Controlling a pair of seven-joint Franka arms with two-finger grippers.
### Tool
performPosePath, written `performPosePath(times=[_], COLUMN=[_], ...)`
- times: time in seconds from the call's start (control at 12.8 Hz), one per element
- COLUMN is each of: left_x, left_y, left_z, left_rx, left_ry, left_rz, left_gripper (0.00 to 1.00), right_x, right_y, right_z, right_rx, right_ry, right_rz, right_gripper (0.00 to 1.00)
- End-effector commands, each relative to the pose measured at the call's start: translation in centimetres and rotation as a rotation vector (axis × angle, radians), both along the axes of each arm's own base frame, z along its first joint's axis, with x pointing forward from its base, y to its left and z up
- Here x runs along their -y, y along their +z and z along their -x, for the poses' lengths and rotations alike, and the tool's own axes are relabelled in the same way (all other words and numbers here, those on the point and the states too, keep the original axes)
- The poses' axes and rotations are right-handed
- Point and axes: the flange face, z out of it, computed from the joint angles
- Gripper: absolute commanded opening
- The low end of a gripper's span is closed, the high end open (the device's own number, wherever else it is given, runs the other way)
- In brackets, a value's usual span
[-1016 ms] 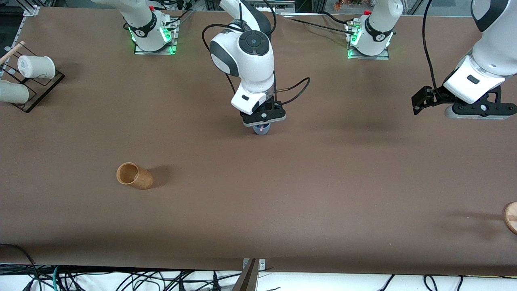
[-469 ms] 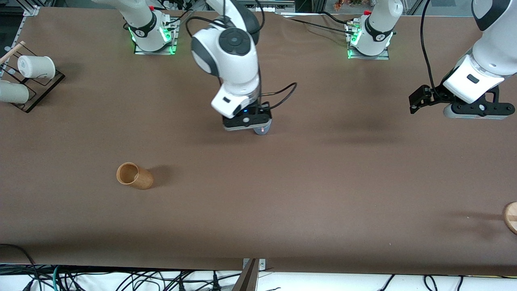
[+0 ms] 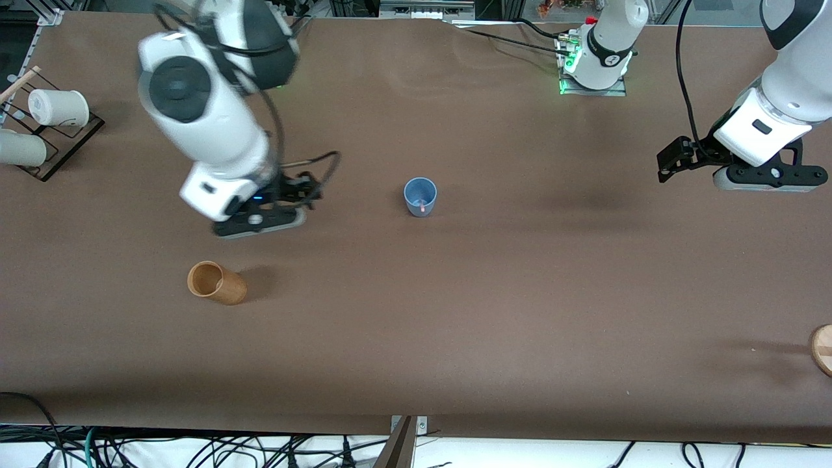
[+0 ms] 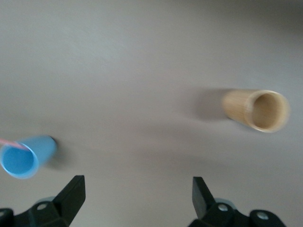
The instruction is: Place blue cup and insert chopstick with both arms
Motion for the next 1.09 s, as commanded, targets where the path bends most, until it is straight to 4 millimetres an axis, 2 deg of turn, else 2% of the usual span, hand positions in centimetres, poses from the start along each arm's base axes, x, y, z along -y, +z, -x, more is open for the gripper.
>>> performPosePath(times=[0.0,0.23,0.31,0.47,1.02], left_x=[-0.1,0.0,0.1,0.1,0.0], left_y=[0.5,0.5,0.5,0.5,0.5], left_z=[-0.4,-0.4,-0.4,-0.4,-0.4], left_rx=[-0.010,-0.009,-0.009,-0.009,-0.006], left_ry=[0.000,-0.002,-0.003,-0.003,-0.005], left_rz=[0.013,0.012,0.012,0.012,0.012], left_gripper=[1.00,1.00,1.00,1.00,1.00], right_x=[6.9,14.3,15.0,15.5,15.9], right_y=[3.3,4.6,5.0,5.5,6.1], right_z=[1.5,3.9,5.2,6.3,6.4], right_rx=[-0.063,-0.070,-0.070,-0.063,-0.047], right_ry=[0.042,0.095,0.080,0.073,0.070], right_rz=[-0.034,-0.050,-0.050,-0.044,-0.035], right_gripper=[1.00,1.00,1.00,1.00,1.00])
